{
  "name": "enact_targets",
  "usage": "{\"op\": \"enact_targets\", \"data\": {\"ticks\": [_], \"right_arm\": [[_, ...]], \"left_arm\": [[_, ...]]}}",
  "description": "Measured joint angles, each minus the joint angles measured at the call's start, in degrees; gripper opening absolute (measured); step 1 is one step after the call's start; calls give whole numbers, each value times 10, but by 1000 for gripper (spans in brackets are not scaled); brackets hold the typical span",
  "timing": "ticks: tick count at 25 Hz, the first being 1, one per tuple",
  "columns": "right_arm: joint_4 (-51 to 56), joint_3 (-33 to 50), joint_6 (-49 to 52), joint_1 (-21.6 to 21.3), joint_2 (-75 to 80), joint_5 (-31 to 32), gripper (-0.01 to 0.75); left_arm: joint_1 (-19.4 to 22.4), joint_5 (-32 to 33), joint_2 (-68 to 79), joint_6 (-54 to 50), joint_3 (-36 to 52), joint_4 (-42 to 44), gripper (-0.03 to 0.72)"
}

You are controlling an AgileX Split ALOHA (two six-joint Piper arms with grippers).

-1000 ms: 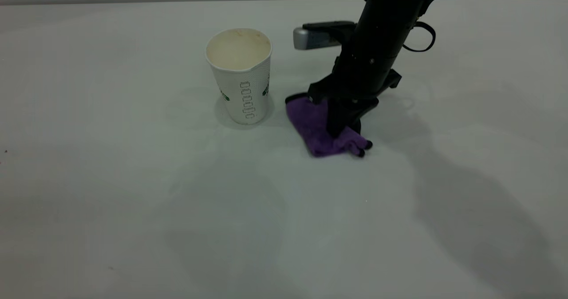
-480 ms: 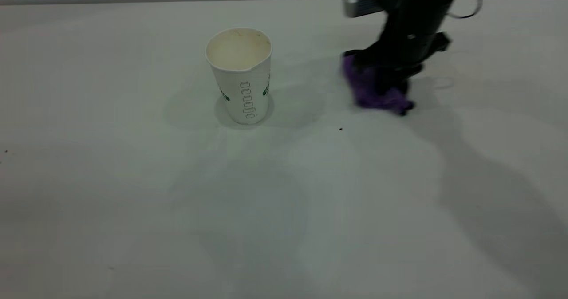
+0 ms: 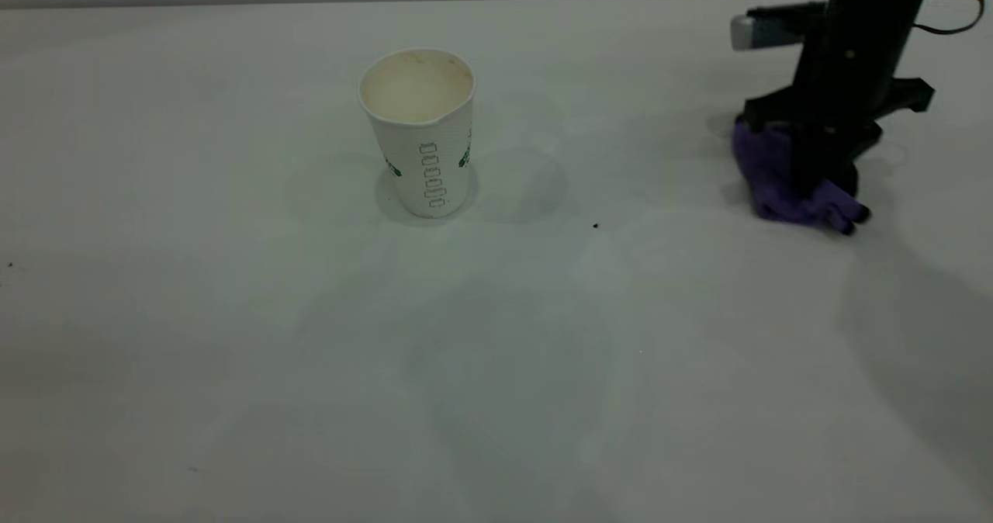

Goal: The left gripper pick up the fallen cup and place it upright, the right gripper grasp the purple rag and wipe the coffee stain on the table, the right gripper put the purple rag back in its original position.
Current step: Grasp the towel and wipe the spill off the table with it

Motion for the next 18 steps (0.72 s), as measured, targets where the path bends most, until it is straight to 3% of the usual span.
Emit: {"op": "enact_targets", "data": {"ticks": [9,11,15,18], "right_arm": [[62,1,-52,-2,5,37,108],[67,1,-52,-2,5,39,159],[71,0,-52,-2,6,58,333],[72,-11,-52,-2,6,109,463]], "left_arm": [[0,0,0,0,0,0,438],[0,0,0,0,0,0,438],[0,0,0,0,0,0,438],[0,0,0,0,0,0,438]]}}
